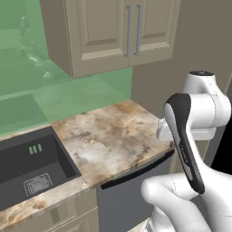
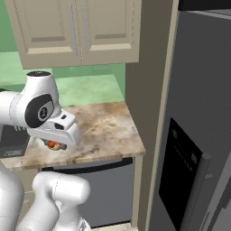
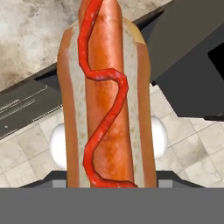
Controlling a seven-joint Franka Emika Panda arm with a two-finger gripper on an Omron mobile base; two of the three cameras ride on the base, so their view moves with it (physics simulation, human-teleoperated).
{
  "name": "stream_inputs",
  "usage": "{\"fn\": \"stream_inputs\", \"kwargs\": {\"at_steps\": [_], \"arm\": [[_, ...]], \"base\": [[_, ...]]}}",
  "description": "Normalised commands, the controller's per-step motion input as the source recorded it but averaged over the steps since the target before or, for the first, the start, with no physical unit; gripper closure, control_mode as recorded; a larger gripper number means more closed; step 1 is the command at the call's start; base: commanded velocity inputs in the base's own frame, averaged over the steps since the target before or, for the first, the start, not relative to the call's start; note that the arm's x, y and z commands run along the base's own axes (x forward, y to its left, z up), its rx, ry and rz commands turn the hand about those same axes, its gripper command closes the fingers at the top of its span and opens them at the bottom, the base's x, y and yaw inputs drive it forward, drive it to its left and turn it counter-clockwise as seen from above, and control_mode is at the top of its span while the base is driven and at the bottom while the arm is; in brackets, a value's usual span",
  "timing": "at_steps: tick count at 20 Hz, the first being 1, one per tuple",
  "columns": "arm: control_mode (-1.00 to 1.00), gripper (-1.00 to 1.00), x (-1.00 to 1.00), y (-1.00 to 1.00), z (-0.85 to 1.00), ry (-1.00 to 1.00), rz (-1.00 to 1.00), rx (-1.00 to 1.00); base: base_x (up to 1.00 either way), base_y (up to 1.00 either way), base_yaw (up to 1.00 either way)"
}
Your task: Store the hot dog in the freezer for long-term storage. Close the freezer door after placing the cooked food.
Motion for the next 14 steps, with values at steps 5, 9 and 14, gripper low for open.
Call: {"fn": "stream_inputs", "kwargs": {"at_steps": [5, 9, 14], "arm": [[-1.0, 1.0, 0.0, -0.04, -0.09, 0.07, 0.0, 0.0], [-1.0, 1.0, 0.0, 0.0, 0.0, 0.0, 0.0, 0.0], [-1.0, 1.0, -0.15, 0.0, 0.0, 0.0, 0.0, 0.0]], "base": [[0.0, 0.0, 0.0], [0.0, 0.0, 0.0], [0.0, 0.0, 0.0]]}}
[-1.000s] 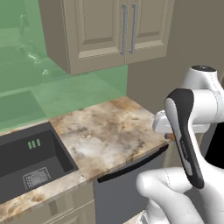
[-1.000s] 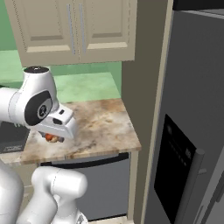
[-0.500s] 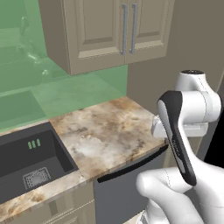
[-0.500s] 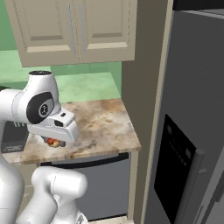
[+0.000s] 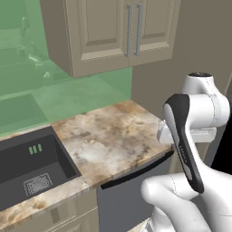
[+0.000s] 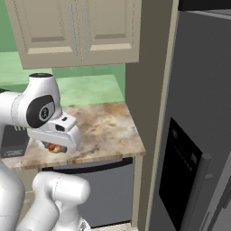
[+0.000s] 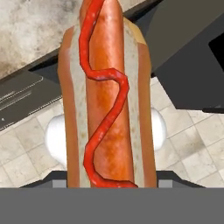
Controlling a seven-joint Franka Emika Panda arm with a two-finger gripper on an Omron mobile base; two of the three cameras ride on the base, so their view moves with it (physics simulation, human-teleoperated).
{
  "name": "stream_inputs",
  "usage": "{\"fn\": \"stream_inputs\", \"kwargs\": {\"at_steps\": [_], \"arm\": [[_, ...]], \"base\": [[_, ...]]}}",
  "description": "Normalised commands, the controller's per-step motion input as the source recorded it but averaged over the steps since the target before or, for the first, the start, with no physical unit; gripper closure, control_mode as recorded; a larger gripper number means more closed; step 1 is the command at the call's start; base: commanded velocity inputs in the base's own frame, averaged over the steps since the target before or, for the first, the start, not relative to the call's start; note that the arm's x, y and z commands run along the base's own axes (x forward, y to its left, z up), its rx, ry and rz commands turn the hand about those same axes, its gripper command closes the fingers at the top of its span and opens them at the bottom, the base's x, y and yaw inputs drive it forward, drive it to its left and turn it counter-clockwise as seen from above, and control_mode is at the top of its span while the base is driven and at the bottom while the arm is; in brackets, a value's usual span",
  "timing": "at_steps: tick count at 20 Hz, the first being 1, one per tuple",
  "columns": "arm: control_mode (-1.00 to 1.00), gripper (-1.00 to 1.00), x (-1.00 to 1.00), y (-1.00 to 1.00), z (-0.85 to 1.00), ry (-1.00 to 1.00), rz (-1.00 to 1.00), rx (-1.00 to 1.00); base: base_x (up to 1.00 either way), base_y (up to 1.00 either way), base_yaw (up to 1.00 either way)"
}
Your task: Store the hot dog in the freezer for long-term storage. Close the freezer door after placing the cooked food.
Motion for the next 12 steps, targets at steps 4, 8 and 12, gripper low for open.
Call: {"fn": "stream_inputs", "kwargs": {"at_steps": [4, 8, 12], "arm": [[1.0, 1.0, -0.09, -0.03, 0.0, 0.0, 0.0, 0.0], [1.0, 1.0, 0.0, 0.0, 0.0, 0.0, 0.0, 0.0], [1.0, 1.0, 0.0, 0.0, 0.0, 0.0, 0.0, 0.0]], "base": [[-0.4, -0.12, -0.04], [-0.65, -0.09, -0.05], [-0.61, -0.1, -0.06]]}}
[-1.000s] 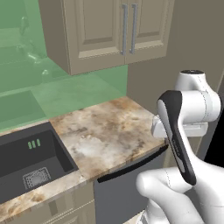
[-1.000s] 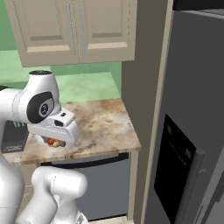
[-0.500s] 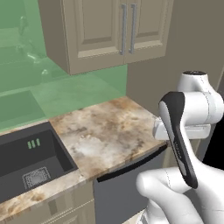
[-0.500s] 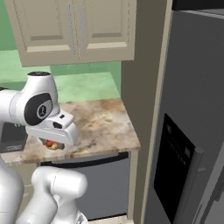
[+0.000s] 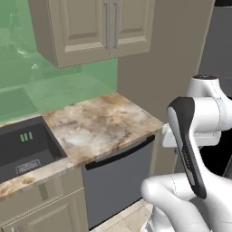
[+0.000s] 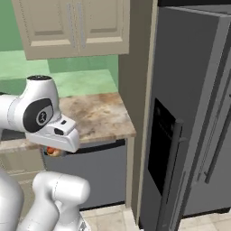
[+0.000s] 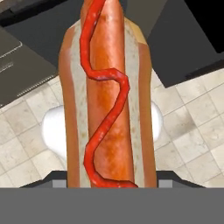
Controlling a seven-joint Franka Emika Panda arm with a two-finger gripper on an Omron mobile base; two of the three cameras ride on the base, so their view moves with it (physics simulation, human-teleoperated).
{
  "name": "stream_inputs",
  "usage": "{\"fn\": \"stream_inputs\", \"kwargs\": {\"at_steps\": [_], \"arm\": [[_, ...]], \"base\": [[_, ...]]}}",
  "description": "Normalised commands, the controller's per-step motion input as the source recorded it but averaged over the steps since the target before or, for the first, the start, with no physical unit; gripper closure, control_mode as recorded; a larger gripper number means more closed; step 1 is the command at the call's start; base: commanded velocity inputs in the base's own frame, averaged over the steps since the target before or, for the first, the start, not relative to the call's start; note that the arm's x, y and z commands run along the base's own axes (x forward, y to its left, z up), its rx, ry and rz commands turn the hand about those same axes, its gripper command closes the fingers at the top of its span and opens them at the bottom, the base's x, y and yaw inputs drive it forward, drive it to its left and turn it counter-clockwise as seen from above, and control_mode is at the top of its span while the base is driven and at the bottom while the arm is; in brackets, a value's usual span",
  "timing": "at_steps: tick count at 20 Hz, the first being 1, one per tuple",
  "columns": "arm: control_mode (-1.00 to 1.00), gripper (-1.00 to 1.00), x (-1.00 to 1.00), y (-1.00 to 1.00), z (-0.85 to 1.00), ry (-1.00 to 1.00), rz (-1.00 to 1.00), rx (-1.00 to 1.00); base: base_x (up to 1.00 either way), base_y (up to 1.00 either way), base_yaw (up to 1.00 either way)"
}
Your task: Store the hot dog in the freezer for long-term storage. Close the freezer door after placing the cooked food.
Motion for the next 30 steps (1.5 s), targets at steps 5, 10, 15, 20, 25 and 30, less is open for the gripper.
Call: {"fn": "stream_inputs", "kwargs": {"at_steps": [5, 10, 15, 20, 25, 30], "arm": [[1.0, 1.0, 0.0, 0.0, 0.0, 0.0, 0.0, 0.0], [1.0, 1.0, 0.0, 0.0, 0.0, 0.0, 0.0, 0.0], [1.0, 1.0, 0.0, 0.0, 0.0, 0.0, 0.0, 0.0], [1.0, 1.0, 0.0, 0.0, 0.0, 0.0, 0.0, 0.0], [1.0, 1.0, 0.0, 0.0, 0.0, 0.0, 0.0, 0.0], [1.0, 1.0, 0.0, 0.0, 0.0, 0.0, 0.0, 0.0]], "base": [[-0.67, -0.01, -0.06], [-0.82, 0.0, -0.13], [-0.64, 0.0, -0.4], [-0.5, -0.02, -0.65], [-0.12, -0.15, -0.74], [0.02, -0.11, -0.71]]}}
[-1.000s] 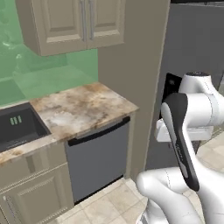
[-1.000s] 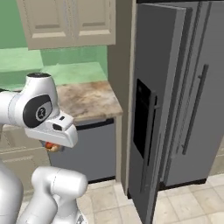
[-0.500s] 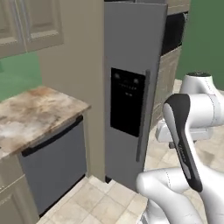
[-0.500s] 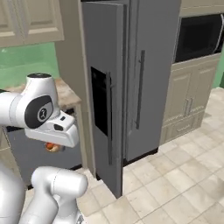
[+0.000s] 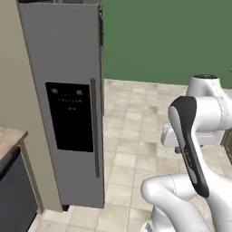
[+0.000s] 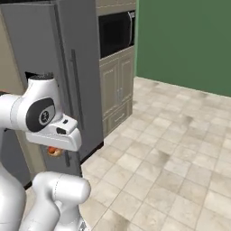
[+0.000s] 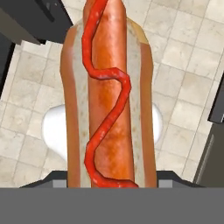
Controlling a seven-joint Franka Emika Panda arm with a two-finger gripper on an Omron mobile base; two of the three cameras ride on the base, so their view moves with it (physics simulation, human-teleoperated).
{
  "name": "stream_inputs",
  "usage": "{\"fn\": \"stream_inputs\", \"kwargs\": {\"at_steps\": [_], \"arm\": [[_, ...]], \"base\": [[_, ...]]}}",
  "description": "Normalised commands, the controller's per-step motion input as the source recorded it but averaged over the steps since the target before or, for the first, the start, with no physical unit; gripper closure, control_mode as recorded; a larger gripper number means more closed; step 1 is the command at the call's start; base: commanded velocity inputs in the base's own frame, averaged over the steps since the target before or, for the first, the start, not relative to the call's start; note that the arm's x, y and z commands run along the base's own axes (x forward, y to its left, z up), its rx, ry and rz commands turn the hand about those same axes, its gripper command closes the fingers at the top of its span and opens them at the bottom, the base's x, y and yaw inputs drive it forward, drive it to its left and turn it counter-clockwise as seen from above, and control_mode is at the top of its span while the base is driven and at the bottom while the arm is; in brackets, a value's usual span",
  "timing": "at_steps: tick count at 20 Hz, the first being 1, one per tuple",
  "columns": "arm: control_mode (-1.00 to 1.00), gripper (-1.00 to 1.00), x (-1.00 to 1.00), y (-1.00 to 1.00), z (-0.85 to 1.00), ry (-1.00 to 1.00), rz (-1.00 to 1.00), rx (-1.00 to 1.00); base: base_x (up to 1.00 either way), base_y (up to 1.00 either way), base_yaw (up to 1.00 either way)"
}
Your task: Store the hot dog in the freezer for long-term storage. Close the freezer door after placing the cooked food.
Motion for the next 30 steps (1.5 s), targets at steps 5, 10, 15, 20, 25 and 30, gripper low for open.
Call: {"fn": "stream_inputs", "kwargs": {"at_steps": [5, 10, 15, 20, 25, 30], "arm": [[1.0, 1.0, 0.0, 0.0, 0.0, 0.0, 0.0, 0.0], [1.0, 1.0, 0.0, 0.0, 0.0, 0.0, 0.0, 0.0], [1.0, 1.0, 0.0, 0.0, 0.0, 0.0, 0.0, 0.0], [1.0, 1.0, 0.0, 0.0, 0.0, 0.0, 0.0, 0.0], [1.0, 1.0, 0.0, 0.0, 0.0, 0.0, 0.0, 0.0], [1.0, 1.0, 0.0, 0.0, 0.0, 0.0, 0.0, 0.0]], "base": [[0.26, -0.09, -0.26], [0.72, -0.14, 0.04], [0.92, -0.36, 0.17], [0.75, -0.56, 0.36], [0.42, -0.36, 0.71], [0.28, -0.51, 0.79]]}}
